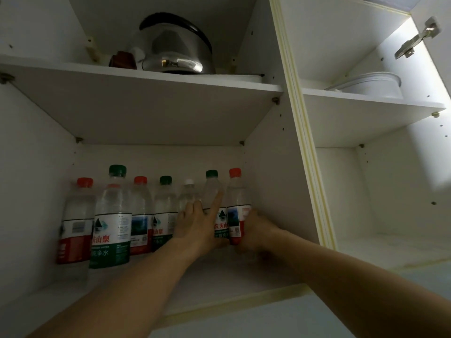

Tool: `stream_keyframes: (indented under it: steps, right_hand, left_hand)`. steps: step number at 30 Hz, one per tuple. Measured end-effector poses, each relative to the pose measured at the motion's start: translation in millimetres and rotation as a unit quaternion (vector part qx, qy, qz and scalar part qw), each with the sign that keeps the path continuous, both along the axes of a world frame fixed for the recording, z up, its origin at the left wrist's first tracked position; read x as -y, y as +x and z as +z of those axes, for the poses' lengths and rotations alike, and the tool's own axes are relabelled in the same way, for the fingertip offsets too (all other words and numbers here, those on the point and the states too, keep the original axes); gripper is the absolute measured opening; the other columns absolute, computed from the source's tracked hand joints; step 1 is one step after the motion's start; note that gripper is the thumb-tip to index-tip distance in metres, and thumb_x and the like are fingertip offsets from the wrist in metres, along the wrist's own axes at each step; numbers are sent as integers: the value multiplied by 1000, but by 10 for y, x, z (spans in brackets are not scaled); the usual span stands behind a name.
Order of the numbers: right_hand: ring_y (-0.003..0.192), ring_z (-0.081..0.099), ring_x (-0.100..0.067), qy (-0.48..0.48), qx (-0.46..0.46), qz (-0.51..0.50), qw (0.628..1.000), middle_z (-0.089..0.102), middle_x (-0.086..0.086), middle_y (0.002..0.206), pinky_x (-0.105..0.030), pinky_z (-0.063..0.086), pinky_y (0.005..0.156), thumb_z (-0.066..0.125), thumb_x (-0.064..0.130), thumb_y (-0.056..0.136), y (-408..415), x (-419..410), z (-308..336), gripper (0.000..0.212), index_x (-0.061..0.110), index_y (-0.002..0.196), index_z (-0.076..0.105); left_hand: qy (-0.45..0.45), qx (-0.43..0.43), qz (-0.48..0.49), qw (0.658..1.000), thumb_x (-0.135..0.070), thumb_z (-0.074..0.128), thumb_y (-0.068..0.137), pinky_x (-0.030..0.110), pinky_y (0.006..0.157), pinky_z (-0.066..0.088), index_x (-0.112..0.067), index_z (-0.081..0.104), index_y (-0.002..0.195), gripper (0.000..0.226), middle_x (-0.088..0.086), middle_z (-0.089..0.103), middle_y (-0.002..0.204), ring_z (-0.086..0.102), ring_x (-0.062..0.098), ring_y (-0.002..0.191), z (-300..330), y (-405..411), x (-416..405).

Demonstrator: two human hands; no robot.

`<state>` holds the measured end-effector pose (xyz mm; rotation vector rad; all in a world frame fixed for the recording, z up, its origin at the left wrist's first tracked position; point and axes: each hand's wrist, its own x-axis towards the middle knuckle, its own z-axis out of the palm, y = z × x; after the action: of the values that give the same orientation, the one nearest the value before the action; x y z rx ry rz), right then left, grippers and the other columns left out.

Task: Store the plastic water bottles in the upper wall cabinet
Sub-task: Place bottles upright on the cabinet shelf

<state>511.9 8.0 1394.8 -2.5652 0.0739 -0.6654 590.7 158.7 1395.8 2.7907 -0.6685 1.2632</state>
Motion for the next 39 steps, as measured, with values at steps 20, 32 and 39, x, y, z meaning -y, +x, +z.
stream_keyframes:
  steps: [20,32,39]
  right_hand:
    - [140,34,-43,-445,89,-176,874,34,-29,153,-53,27,113,81,44,80,-19,41,71,127,15,159,-15]
    - [153,4,-49,-506,73,-210,833,13,-29,166,-70,-10,115,58,68,89,259,100,102,114,16,160,-15]
    - [154,0,-49,-529,68,-235,813,5,-28,167,-72,-12,114,60,68,87,371,68,181,120,11,159,-17]
  left_hand:
    - [113,95,49,988,-80,67,71,48,122,19,-20,-26,157,141,21,-14,166,5,38,153,-17,-69,-97]
    - [173,73,120,975,-83,59,77,56,125,2,-16,-24,158,134,26,-12,167,-5,42,155,86,-89,-70]
    - [198,88,164,962,-85,49,81,61,123,2,-14,-27,156,128,28,-15,165,-7,45,154,86,10,-10]
